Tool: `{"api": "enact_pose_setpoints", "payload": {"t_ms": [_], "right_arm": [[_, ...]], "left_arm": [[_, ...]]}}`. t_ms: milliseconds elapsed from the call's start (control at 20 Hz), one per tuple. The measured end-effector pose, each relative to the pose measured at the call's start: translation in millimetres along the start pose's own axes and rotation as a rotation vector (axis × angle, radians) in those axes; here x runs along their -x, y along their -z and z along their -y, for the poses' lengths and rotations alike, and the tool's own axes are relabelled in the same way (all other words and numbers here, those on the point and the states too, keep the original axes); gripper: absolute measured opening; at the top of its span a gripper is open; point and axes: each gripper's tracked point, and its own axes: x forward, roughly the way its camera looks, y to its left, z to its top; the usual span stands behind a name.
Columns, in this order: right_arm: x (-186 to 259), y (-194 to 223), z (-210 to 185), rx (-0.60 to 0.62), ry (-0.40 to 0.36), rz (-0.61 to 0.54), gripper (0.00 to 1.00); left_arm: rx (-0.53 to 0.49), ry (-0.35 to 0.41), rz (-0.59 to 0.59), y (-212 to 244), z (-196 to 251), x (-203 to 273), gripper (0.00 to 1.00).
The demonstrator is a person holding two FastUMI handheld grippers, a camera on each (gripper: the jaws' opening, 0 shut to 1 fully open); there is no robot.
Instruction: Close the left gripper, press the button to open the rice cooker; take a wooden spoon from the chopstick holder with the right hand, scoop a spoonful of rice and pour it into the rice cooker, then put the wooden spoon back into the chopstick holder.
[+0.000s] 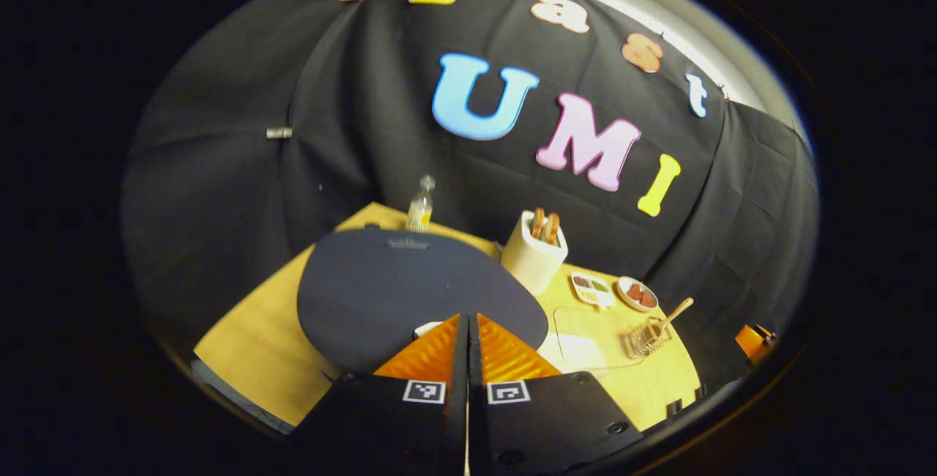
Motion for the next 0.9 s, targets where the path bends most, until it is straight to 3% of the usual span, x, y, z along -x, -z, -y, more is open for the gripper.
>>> {"api": "enact_pose_setpoints", "payload": {"t_ms": [150,250,300,350,400,450,600,900], "right_arm": [[-21,-13,8,0.007,-0.003,0.016,0.99],[-38,-21,15,0.012,-0.005,0.03,0.99],[-48,-24,19,0.009,-0.005,0.033,0.99],[-58,-27,24,0.0,-0.007,0.034,0.99],[-67,-29,28,-0.01,-0.01,0.033,0.99],[-76,-31,34,-0.018,-0.009,0.032,0.99],[-104,-36,53,-0.082,0.003,0.029,0.99],[-152,-13,85,-0.176,0.004,-0.055,0.98]], "left_arm": [[-0.142,-0.047,0.2,-68,11,25,0.08],[-0.192,-0.067,0.231,-78,22,30,0.12],[-0.197,-0.078,0.22,-76,26,27,0.19],[-0.194,-0.086,0.202,-70,28,23,0.27],[-0.185,-0.088,0.187,-66,34,21,0.49],[-0.169,-0.097,0.174,-62,38,18,0.58],[-0.134,-0.137,0.145,-51,50,21,0.99],[-0.118,-0.189,0.112,-34,84,31,0.95]]}}
